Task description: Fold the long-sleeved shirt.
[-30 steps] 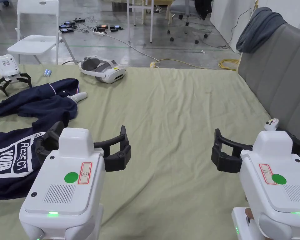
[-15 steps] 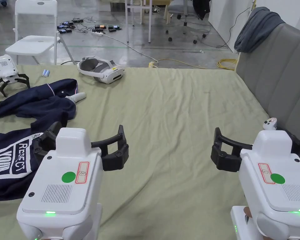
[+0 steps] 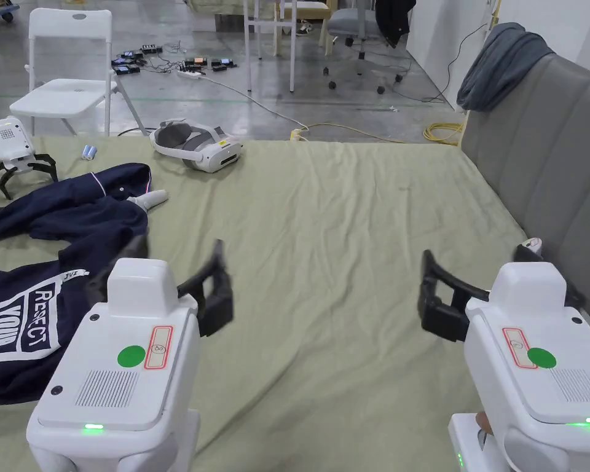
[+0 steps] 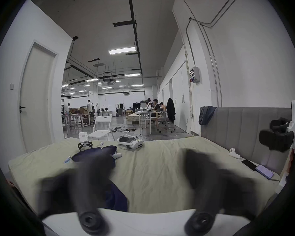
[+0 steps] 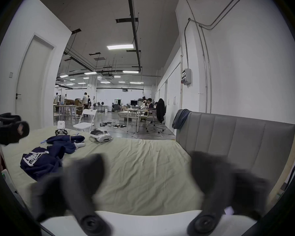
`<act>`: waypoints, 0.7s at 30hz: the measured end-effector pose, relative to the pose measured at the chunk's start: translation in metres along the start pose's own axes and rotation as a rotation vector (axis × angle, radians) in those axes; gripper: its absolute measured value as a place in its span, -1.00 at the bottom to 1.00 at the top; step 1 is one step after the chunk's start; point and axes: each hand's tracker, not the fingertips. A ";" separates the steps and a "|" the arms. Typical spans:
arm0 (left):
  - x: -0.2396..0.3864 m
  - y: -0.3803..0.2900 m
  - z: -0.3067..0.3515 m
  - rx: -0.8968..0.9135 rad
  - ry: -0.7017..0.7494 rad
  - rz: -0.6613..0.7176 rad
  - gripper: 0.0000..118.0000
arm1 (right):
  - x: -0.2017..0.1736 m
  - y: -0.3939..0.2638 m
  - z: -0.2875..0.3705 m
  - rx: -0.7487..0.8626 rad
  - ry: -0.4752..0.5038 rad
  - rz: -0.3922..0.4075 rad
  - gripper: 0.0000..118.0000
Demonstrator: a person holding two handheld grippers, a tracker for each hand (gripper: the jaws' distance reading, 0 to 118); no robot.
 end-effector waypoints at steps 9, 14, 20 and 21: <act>-0.026 -0.003 0.001 -0.005 0.103 0.004 -0.85 | -0.013 0.009 -0.006 -0.021 -0.008 -0.027 -0.95; -0.086 0.005 0.032 0.003 0.259 0.011 -0.88 | -0.081 0.020 -0.035 0.009 0.171 -0.044 -0.96; -0.150 0.011 0.074 -0.042 0.441 0.032 -0.91 | -0.182 0.025 -0.039 -0.005 0.430 -0.085 -0.99; -0.156 0.011 0.079 -0.050 0.441 0.032 -0.93 | -0.193 0.024 -0.039 -0.005 0.450 -0.072 -1.00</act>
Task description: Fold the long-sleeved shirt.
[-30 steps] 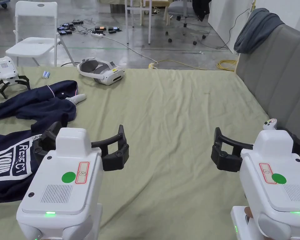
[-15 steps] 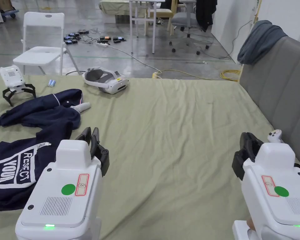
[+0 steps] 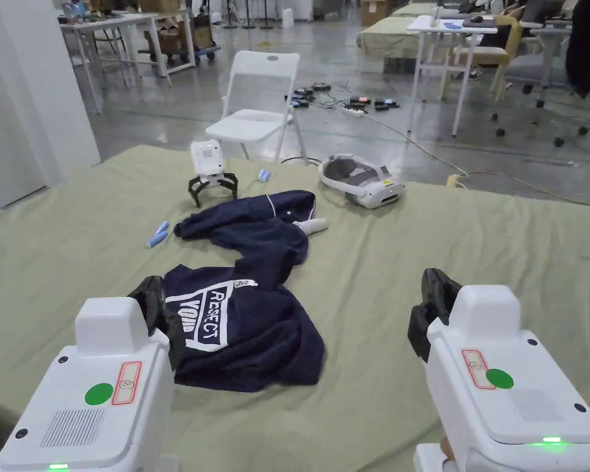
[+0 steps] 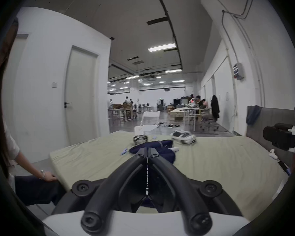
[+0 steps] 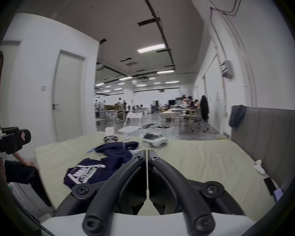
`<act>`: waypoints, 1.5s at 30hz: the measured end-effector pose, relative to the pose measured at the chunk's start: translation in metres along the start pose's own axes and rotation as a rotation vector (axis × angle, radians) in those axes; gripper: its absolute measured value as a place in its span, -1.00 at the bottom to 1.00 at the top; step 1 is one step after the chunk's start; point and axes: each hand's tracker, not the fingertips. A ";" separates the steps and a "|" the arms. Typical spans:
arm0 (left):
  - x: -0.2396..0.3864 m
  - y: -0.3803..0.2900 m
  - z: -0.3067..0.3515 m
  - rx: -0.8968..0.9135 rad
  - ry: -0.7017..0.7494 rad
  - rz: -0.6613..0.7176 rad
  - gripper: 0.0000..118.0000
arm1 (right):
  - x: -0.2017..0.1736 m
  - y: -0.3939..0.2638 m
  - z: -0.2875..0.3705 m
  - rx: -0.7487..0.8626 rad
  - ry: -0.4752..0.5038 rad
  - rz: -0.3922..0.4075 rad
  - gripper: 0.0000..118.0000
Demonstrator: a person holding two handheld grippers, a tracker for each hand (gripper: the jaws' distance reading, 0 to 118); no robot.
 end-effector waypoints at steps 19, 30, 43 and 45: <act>-0.024 -0.081 -0.246 -0.764 -0.134 0.069 0.79 | -0.041 -0.021 -0.036 -0.078 0.133 0.092 -1.00; -0.008 -0.146 -0.310 -0.915 -0.051 -0.095 -0.70 | -0.027 -0.044 -0.046 -0.180 0.115 0.096 -1.00; 0.105 0.039 -0.224 -0.530 -0.463 -0.089 -0.72 | 0.056 -0.016 0.009 -0.111 -0.086 0.050 -1.00; 0.153 0.052 -0.208 -0.502 -0.540 -0.103 -0.72 | 0.077 -0.012 0.026 -0.099 -0.147 0.040 -1.00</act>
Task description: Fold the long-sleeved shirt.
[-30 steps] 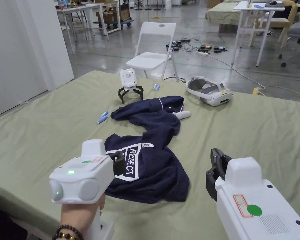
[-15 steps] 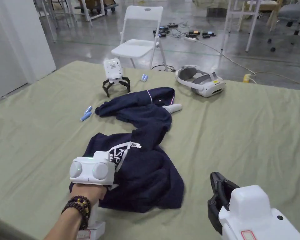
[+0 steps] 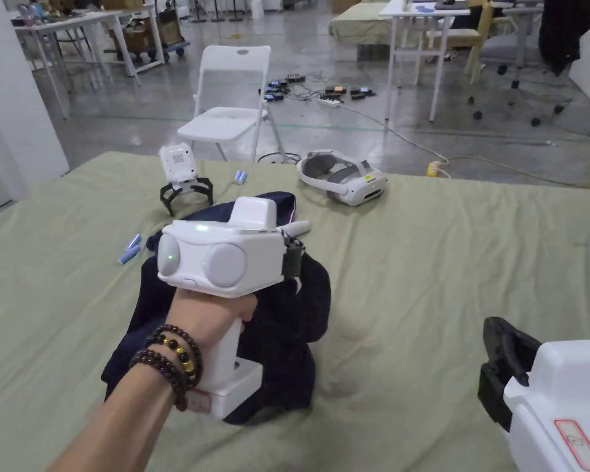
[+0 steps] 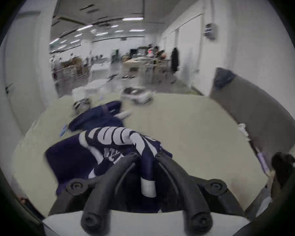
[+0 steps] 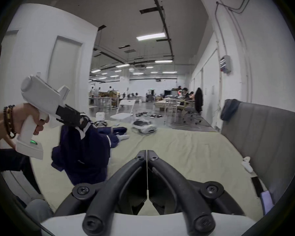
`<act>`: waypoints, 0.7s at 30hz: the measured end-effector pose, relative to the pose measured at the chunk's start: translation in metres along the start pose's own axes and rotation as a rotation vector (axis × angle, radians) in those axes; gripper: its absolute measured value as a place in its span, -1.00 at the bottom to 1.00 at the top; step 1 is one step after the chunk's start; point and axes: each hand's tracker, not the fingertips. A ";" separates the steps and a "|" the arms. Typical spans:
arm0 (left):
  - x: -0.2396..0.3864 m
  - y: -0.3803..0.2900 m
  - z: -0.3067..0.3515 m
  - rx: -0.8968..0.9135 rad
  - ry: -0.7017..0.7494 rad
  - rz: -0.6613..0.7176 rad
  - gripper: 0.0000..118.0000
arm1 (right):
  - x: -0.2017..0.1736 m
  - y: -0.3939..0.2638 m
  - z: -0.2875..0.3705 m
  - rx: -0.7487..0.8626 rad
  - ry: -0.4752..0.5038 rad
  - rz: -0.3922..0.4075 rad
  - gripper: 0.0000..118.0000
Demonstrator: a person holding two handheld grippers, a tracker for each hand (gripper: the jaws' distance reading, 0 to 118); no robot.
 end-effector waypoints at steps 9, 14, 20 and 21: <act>0.232 -0.053 -0.086 -0.148 -0.416 -0.072 -0.73 | 0.104 -0.008 0.066 -0.012 -0.272 -0.023 -1.00; 0.295 -0.146 -0.133 -0.332 -0.440 -0.103 -0.71 | 0.140 -0.020 0.087 -0.050 -0.353 -0.053 -1.00; 0.255 -0.108 -0.093 -0.122 -0.375 -0.102 0.79 | 0.145 -0.024 0.089 -0.061 -0.335 -0.052 -1.00; 0.243 -0.097 -0.079 -0.045 -0.367 -0.097 0.75 | 0.144 -0.023 0.086 -0.059 -0.334 -0.055 -1.00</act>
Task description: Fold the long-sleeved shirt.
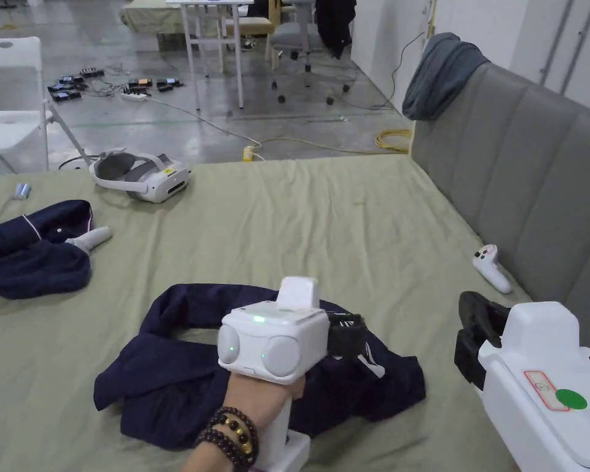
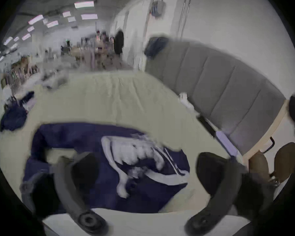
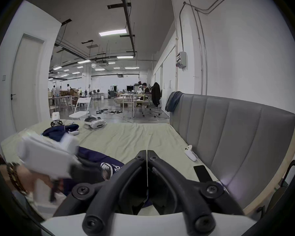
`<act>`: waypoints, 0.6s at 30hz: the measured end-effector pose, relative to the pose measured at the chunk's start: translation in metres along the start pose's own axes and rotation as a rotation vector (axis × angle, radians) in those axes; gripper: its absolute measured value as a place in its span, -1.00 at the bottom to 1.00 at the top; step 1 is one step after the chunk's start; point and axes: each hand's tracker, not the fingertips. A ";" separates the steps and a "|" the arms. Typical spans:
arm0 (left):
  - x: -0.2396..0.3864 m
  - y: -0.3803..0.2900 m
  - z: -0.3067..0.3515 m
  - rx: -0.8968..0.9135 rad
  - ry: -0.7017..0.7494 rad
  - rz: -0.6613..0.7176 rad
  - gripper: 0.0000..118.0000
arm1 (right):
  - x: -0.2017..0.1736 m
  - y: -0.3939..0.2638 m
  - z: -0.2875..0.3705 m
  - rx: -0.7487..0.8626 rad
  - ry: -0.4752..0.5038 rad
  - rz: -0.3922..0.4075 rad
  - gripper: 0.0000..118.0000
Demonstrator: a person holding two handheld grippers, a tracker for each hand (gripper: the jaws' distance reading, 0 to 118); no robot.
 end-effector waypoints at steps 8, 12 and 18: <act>-0.056 -0.016 0.168 0.259 0.297 -0.122 0.46 | -0.034 0.013 -0.006 0.020 0.071 0.001 -1.00; -0.070 -0.057 0.218 0.260 0.369 0.041 -0.92 | -0.050 0.017 -0.003 0.025 0.095 0.004 -1.00; -0.087 -0.090 0.219 0.166 0.424 0.142 -0.94 | -0.063 0.016 -0.001 0.020 0.133 -0.002 -1.00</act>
